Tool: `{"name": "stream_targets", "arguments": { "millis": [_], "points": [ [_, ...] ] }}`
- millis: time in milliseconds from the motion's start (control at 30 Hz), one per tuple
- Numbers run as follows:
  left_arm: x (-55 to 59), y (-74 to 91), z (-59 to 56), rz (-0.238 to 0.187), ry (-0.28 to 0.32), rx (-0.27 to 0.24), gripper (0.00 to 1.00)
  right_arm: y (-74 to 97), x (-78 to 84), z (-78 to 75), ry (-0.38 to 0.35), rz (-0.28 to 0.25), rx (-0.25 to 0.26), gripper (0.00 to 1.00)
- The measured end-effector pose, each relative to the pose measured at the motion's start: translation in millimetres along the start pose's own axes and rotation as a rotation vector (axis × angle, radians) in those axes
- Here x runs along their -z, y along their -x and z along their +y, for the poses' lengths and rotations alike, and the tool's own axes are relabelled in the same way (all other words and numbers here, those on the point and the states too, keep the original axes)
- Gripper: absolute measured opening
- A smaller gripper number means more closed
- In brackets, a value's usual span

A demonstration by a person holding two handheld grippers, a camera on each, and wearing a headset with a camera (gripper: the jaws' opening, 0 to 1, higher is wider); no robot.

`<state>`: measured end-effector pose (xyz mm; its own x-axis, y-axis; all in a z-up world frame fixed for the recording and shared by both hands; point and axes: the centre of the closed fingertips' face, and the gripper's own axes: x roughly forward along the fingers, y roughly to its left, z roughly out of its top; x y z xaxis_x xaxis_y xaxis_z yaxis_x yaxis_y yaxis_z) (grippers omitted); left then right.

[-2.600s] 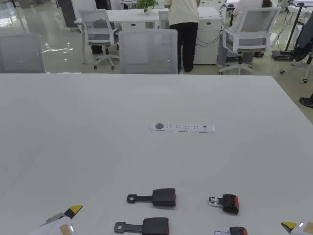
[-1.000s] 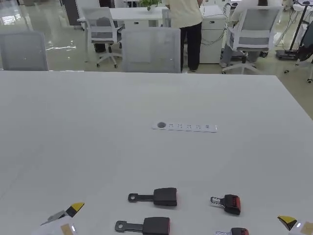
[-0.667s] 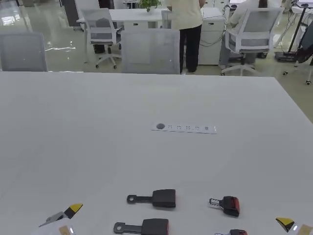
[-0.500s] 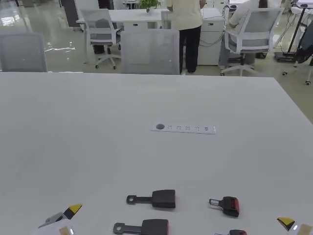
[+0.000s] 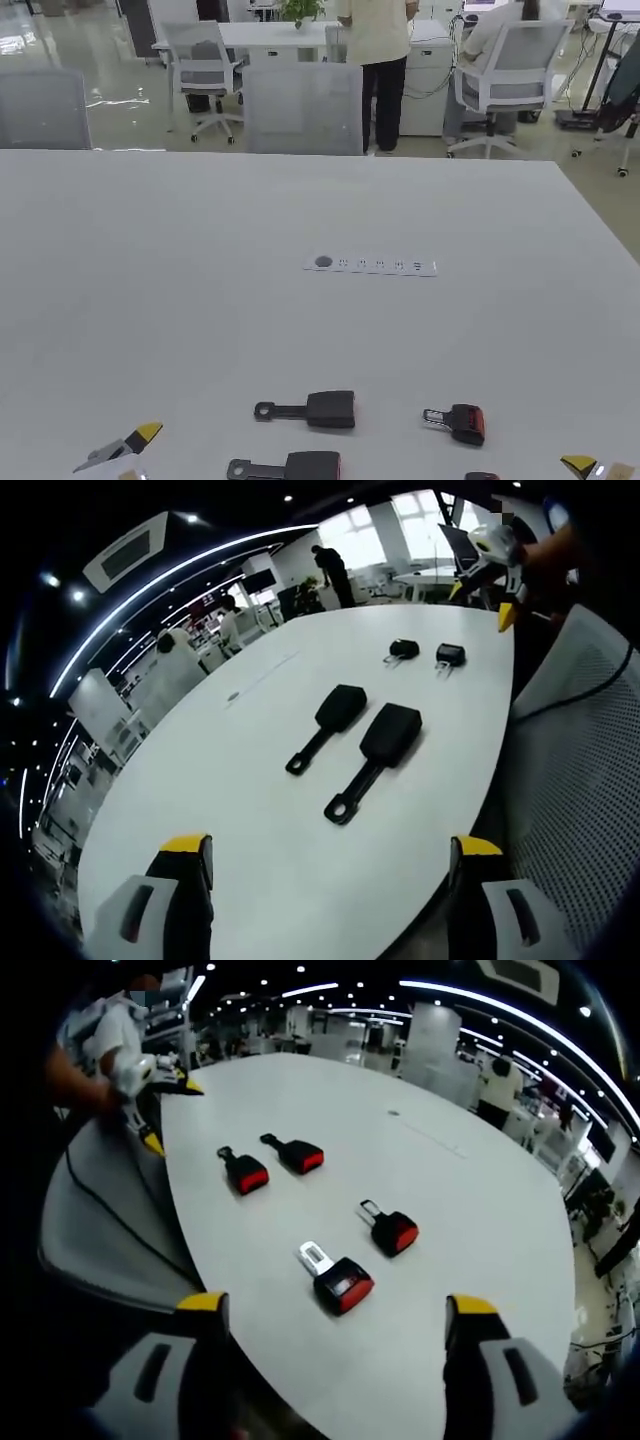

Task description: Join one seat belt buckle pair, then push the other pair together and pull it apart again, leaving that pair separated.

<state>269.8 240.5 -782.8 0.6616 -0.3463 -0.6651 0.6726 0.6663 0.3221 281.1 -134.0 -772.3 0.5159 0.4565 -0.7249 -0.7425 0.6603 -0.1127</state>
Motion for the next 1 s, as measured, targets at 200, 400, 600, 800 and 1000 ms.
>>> {"name": "stream_targets", "arguments": {
  "millis": [200,400,600,800,1000],
  "points": [
    [-2.6,1.4,0.6,-0.012,-0.003,-0.002,0.99,1.9,1.2,-4.1,0.001,0.009,0.009,0.90],
    [-4.3,2.1,-1.5,-0.018,-0.002,0.015,0.97,1.1,3.1,-3.0,-0.003,0.017,-0.001,0.86],
    [-2.4,3.8,-8.4,0.003,-0.050,0.058,0.96,0.2,9.0,8.1,-0.070,0.057,-0.064,0.78],
    [-4.4,2.3,-9.4,0.016,-0.067,0.101,0.93,-1.9,6.7,1.9,-0.012,0.056,-0.053,0.75],
    [-19.5,-11.2,-14.0,0.022,-0.125,0.156,0.89,-5.0,1.3,0.2,0.070,0.060,-0.076,0.75]
  ]
}}
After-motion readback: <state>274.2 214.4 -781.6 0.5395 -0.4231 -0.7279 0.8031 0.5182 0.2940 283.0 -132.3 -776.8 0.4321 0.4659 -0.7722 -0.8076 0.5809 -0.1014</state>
